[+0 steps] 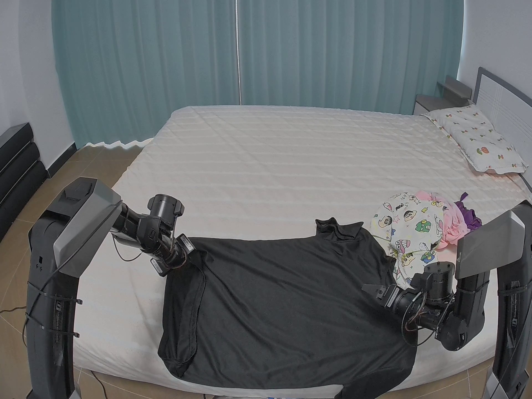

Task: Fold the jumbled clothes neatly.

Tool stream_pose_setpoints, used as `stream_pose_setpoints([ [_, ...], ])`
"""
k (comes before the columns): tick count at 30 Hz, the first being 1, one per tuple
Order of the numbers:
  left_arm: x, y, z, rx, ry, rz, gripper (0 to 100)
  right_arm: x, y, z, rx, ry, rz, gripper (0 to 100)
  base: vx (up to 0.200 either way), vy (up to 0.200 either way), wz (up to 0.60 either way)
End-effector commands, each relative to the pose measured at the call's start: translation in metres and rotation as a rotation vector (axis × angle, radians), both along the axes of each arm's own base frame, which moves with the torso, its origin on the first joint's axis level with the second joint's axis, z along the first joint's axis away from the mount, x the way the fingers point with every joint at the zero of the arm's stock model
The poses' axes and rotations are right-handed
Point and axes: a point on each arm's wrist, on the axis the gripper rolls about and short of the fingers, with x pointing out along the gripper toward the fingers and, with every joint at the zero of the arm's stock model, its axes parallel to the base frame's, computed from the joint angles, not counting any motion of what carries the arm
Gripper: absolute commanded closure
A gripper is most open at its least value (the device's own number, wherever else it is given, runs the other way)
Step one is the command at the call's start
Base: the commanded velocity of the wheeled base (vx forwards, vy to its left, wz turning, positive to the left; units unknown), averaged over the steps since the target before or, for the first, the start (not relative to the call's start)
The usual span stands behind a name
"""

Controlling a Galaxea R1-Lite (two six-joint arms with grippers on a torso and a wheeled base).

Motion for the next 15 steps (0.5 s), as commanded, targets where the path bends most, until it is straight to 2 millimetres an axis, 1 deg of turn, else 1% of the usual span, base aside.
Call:
stream_pose_setpoints([
  [1, -0.014, -0.009, 0.006, 0.008, 0.015, -0.054, 0, 0.0, 0.0, 0.001, 0.004, -0.013, -0.001, 0, 0.0, 0.0, 0.0],
  [5, -0.037, -0.015, 0.028, -0.057, 0.025, -0.131, 0, 0.0, 0.0, 0.001, 0.003, -0.014, 0.002, 0, 0.0, 0.0, 0.0],
  [6, -0.042, -0.016, 0.031, -0.069, 0.025, -0.153, 0, 0.0, 0.0, 0.001, 0.003, -0.014, 0.002, 0, 0.0, 0.0, 0.0],
  [7, -0.042, -0.016, 0.031, -0.069, 0.025, -0.153, 0, 0.0, 0.0, 0.001, 0.003, -0.014, 0.002, 0, 0.0, 0.0, 0.0],
  [8, -0.048, -0.016, 0.032, -0.067, 0.027, -0.193, 0, 0.0, 0.0, 0.001, 0.003, -0.012, 0.002, 0, 0.0, 0.0, 0.0],
  [9, -0.056, -0.017, 0.025, -0.022, 0.03, -0.25, 0, 0.0, 0.001, 0.001, 0.003, -0.012, 0.003, 0, 0.0, 0.0, 0.0],
  [11, -0.062, -0.018, 0.017, 0.044, 0.025, -0.297, 0, 0.0, 0.001, 0.001, 0.003, -0.014, 0.003, 0, 0.0, 0.0, 0.0],
  [12, -0.062, -0.018, 0.017, 0.044, 0.025, -0.297, 0, 0.0, 0.001, 0.001, 0.003, -0.014, 0.003, 0, 0.0, 0.0, 0.0],
  [13, -0.065, -0.02, 0.013, 0.112, 0.018, -0.308, 0, -0.001, 0.001, 0.001, 0.003, -0.012, 0.003, 0, 0.0, 0.0, 0.0],
  [14, -0.065, -0.02, 0.013, 0.112, 0.018, -0.308, 0, -0.001, 0.001, 0.001, 0.003, -0.012, 0.003, 0, 0.0, 0.0, 0.0],
  [15, -0.065, -0.025, 0.008, 0.166, 0.017, -0.304, 0, -0.001, 0.001, 0.001, 0.003, -0.012, 0.003, 0, 0.0, 0.0, 0.0],
])
